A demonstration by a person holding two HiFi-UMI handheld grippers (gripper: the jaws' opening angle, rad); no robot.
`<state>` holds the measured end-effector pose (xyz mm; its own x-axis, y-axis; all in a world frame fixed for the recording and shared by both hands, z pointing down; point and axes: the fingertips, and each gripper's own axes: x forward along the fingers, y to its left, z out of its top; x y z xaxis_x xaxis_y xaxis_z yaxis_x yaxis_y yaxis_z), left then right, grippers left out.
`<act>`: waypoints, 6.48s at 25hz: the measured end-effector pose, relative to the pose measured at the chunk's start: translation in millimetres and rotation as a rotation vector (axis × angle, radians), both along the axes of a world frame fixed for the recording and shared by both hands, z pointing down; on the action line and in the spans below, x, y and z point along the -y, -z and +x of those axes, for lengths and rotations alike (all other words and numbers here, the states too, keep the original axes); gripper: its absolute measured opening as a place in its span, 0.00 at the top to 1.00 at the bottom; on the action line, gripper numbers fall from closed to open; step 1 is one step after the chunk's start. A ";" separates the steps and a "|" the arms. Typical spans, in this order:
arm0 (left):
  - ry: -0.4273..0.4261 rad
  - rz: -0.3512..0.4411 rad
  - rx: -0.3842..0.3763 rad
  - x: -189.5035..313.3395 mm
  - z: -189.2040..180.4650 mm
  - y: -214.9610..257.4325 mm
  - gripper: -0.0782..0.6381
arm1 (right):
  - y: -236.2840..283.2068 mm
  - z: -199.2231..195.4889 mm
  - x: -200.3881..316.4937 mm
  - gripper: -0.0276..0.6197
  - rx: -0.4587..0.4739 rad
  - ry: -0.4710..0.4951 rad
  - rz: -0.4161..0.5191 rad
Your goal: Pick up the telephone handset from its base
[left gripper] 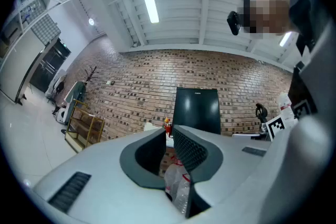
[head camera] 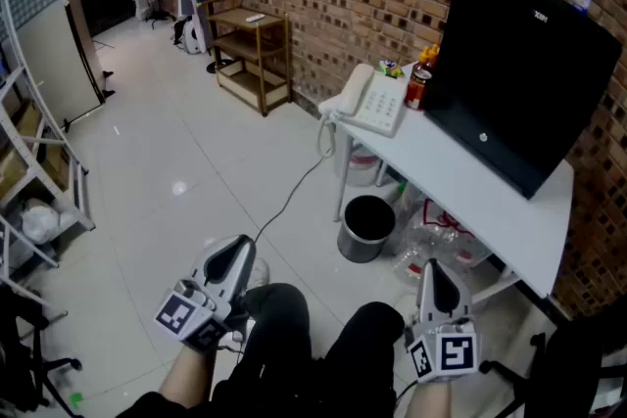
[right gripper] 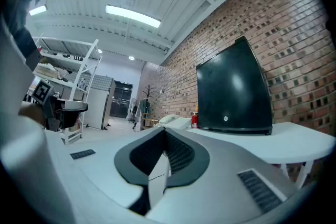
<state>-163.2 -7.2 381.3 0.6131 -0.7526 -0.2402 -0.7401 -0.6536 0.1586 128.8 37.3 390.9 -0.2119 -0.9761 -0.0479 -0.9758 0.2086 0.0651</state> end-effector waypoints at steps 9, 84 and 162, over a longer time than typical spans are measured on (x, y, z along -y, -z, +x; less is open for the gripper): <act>-0.007 -0.001 0.065 77.2 16.7 5.5 0.83 | 28.5 -5.2 80.1 0.95 -0.050 0.050 0.033; -0.193 -0.376 0.147 441.2 198.1 57.2 0.58 | 33.4 79.5 346.7 0.95 -0.065 0.022 -0.122; -0.543 -0.058 -0.315 363.6 106.2 91.4 0.58 | 24.9 68.8 342.5 0.95 0.060 0.290 -0.131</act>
